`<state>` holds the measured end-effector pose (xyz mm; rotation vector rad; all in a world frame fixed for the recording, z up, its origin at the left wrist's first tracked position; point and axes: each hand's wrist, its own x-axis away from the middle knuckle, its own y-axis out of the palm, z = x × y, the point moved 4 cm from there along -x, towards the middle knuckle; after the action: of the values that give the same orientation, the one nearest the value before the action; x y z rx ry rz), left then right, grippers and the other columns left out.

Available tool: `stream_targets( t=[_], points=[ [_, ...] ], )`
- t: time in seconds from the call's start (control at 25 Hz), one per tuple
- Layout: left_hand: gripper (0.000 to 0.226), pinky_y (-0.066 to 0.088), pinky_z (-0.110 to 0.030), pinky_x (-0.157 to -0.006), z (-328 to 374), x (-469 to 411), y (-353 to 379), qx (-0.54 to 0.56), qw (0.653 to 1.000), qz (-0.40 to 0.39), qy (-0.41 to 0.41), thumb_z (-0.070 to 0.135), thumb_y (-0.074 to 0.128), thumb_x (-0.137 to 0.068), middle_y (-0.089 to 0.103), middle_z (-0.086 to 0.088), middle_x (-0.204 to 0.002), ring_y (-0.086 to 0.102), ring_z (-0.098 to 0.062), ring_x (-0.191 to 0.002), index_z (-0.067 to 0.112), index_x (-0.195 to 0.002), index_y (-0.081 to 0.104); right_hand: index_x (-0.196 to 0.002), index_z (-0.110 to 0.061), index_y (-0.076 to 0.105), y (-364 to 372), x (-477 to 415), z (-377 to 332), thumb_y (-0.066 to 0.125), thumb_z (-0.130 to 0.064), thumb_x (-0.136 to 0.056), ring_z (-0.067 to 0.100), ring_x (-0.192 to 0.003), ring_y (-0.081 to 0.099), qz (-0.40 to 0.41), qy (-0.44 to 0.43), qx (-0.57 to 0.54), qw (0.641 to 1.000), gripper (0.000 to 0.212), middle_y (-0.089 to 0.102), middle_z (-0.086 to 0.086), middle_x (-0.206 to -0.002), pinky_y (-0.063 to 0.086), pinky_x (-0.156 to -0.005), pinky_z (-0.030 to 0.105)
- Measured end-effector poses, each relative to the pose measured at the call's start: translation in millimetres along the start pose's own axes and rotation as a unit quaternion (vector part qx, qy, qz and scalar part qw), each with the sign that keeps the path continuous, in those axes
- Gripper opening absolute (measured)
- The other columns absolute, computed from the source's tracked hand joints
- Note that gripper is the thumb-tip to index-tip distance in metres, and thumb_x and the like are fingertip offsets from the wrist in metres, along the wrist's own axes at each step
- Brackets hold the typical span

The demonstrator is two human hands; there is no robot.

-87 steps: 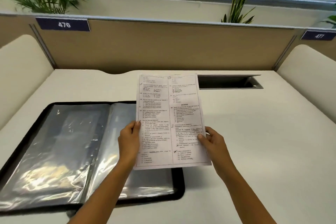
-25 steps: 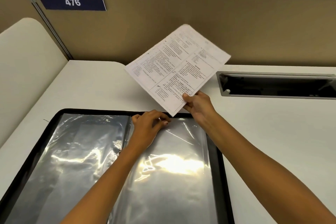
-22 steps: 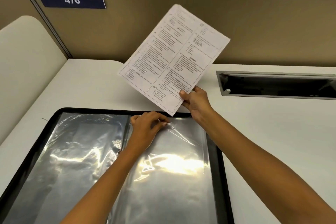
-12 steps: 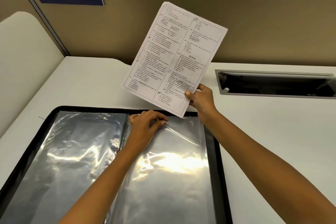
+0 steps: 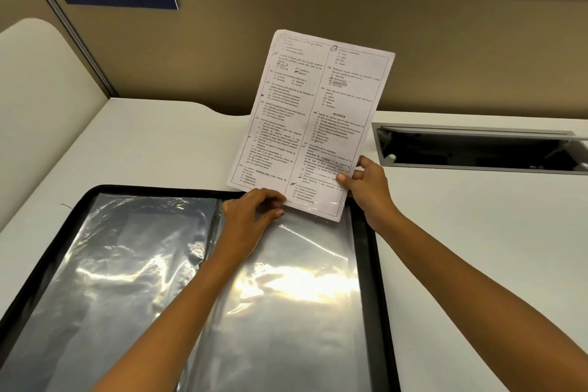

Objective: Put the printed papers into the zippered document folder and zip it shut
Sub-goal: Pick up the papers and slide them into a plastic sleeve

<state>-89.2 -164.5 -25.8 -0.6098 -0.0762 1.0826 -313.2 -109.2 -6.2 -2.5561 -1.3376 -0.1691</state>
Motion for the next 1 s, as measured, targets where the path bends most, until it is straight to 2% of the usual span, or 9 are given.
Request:
stream_targets(
  t=[0.08, 0.12, 0.2, 0.28, 0.44, 0.68, 0.8, 1.0],
  points=[
    [0.031, 0.036, -0.049, -0.096, -2.0, -0.4, -5.3, -0.029, 0.999, 0.015, -0.011, 0.028, 0.075, -0.076, 0.068, 0.018, -0.086, 0.062, -0.002, -0.094, 0.037, -0.099, 0.057, -0.123, -0.015, 0.053, -3.8, -0.6, -0.7, 0.062, -0.005, -0.088, 0.023, -0.101, 0.067, -0.002, -0.006, 0.015, 1.000, 0.037, 0.066, 0.007, -0.120, 0.056, -0.089, 0.040],
    [0.034, 0.031, -0.043, -0.096, -3.6, -0.8, -8.3, -0.049, 0.998, 0.023, -0.016, 0.027, 0.075, -0.075, 0.066, 0.018, -0.086, 0.060, -0.002, -0.096, 0.038, -0.099, 0.053, -0.123, -0.016, 0.053, -5.0, -0.4, -0.6, 0.062, -0.005, -0.088, 0.023, -0.100, 0.067, -0.003, -0.009, 0.022, 1.000, 0.037, 0.066, 0.007, -0.120, 0.056, -0.088, 0.039],
    [0.035, 0.021, -0.032, -0.083, -6.2, -1.5, -14.9, -0.095, 0.995, 0.035, -0.024, 0.028, 0.074, -0.077, 0.064, 0.020, -0.087, 0.054, -0.001, -0.098, 0.040, -0.100, 0.050, -0.123, -0.017, 0.053, -6.5, 0.1, 0.4, 0.063, -0.006, -0.088, 0.022, -0.100, 0.067, -0.003, -0.016, 0.037, 0.999, 0.038, 0.066, 0.006, -0.120, 0.057, -0.086, 0.036],
    [0.032, 0.015, -0.029, -0.074, -9.7, -1.9, -20.8, -0.125, 0.991, 0.045, -0.029, 0.026, 0.071, -0.080, 0.063, 0.023, -0.084, 0.050, -0.001, -0.098, 0.041, -0.099, 0.050, -0.125, -0.018, 0.052, -7.3, 1.1, 0.3, 0.063, -0.006, -0.088, 0.022, -0.101, 0.066, -0.004, -0.025, 0.051, 0.998, 0.039, 0.065, 0.005, -0.121, 0.057, -0.084, 0.034],
    [0.018, 0.012, -0.029, -0.075, -9.4, -0.2, -25.9, -0.203, 0.977, 0.061, -0.020, 0.027, 0.067, -0.084, 0.062, 0.024, -0.081, 0.043, 0.001, -0.096, 0.039, -0.094, 0.057, -0.129, -0.018, 0.051, -8.0, 2.2, -1.3, 0.062, -0.006, -0.089, 0.022, -0.099, 0.065, -0.008, -0.035, 0.072, 0.997, 0.043, 0.064, 0.005, -0.123, 0.055, -0.082, 0.032],
    [0.008, 0.010, -0.031, -0.074, -6.6, -7.3, -35.2, -0.332, 0.940, 0.049, 0.053, 0.029, 0.069, -0.082, 0.067, 0.018, -0.088, 0.049, -0.014, -0.100, 0.032, -0.088, 0.064, -0.130, -0.015, 0.050, -5.5, 6.2, -0.4, 0.062, -0.006, -0.089, 0.027, -0.103, 0.066, -0.011, -0.050, 0.107, 0.993, 0.044, 0.065, 0.009, -0.123, 0.056, -0.087, 0.037],
    [0.007, 0.009, -0.032, -0.072, -10.4, -9.8, -42.7, -0.343, 0.936, 0.031, 0.070, 0.026, 0.070, -0.082, 0.067, 0.018, -0.086, 0.047, -0.016, -0.102, 0.031, -0.083, 0.064, -0.130, -0.016, 0.050, -4.8, 5.0, 1.7, 0.062, -0.005, -0.088, 0.027, -0.103, 0.066, -0.007, -0.044, 0.106, 0.993, 0.045, 0.065, 0.009, -0.123, 0.056, -0.088, 0.039],
    [0.009, 0.013, -0.035, -0.074, -10.6, -16.8, -47.2, -0.355, 0.931, 0.017, 0.088, 0.020, 0.072, -0.079, 0.067, 0.015, -0.090, 0.040, -0.014, -0.104, 0.027, -0.079, 0.068, -0.128, -0.015, 0.052, -6.1, 1.6, 4.1, 0.063, -0.003, -0.087, 0.024, -0.100, 0.065, -0.014, -0.027, 0.092, 0.995, 0.044, 0.066, 0.008, -0.119, 0.054, -0.084, 0.030]
  ],
)
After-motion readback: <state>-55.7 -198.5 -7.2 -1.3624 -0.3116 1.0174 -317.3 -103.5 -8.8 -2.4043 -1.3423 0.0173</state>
